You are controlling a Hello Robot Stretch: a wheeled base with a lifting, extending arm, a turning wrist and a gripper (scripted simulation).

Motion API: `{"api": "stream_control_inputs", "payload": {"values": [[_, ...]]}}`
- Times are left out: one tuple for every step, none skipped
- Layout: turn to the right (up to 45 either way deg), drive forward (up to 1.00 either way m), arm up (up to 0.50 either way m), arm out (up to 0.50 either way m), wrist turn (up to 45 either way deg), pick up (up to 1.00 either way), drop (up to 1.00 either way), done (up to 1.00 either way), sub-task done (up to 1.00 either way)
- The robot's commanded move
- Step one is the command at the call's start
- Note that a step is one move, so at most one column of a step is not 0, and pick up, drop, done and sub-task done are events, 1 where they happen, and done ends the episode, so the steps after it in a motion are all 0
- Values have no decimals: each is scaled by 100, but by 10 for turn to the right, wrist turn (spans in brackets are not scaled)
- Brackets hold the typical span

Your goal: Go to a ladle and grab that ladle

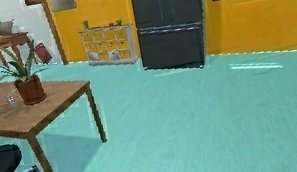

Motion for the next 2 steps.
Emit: {"api": "stream_control_inputs", "payload": {"values": [[0, 0, 10, 0, 0, 0, 0, 0, 0], [0, 0, 0, 0, 0, 0, 0, 100, 0]]}}
